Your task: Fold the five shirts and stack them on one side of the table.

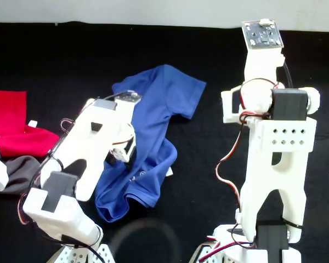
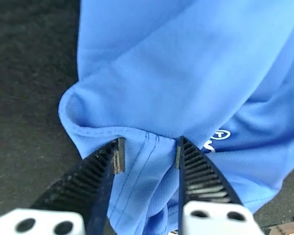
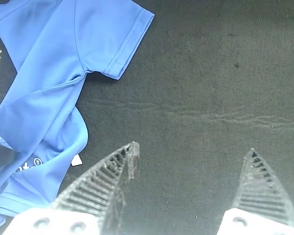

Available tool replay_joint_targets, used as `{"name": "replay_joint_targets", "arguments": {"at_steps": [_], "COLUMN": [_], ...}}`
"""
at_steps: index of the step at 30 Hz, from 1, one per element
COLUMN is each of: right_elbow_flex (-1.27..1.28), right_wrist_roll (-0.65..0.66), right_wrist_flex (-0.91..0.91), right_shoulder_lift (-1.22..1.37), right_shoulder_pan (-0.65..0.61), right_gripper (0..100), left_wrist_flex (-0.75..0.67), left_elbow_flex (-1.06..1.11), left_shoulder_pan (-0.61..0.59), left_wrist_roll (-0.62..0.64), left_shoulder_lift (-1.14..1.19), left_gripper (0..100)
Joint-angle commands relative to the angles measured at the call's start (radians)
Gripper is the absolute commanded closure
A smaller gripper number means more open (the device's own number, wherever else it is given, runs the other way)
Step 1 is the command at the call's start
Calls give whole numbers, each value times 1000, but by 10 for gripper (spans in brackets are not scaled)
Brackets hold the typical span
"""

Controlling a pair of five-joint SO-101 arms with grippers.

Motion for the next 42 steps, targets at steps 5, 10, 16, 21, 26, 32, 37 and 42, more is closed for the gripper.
{"name": "replay_joint_targets", "arguments": {"at_steps": [5,10,16,21,26,32,37,42], "right_elbow_flex": [2,4,51,47,-131,-358,-591,-857], "right_wrist_roll": [-3,-5,-6,-6,-6,-9,-12,-12], "right_wrist_flex": [5,-30,-122,-243,-300,-292,-300,-300], "right_shoulder_lift": [-27,-25,42,216,458,809,1029,1210], "right_shoulder_pan": [16,13,10,-50,-213,-275,-229,-185], "right_gripper": [680,680,680,680,680,680,680,680], "left_wrist_flex": [51,123,261,330,331,338,338,338], "left_elbow_flex": [-15,-27,-156,-206,-209,-226,-226,-228], "left_shoulder_pan": [2,-54,-274,-441,-544,-607,-605,-605], "left_wrist_roll": [11,3,-152,-226,-227,-227,-227,-227], "left_shoulder_lift": [-162,-361,-507,-478,-420,-387,-369,-377], "left_gripper": [987,992,992,992,992,992,992,992]}}
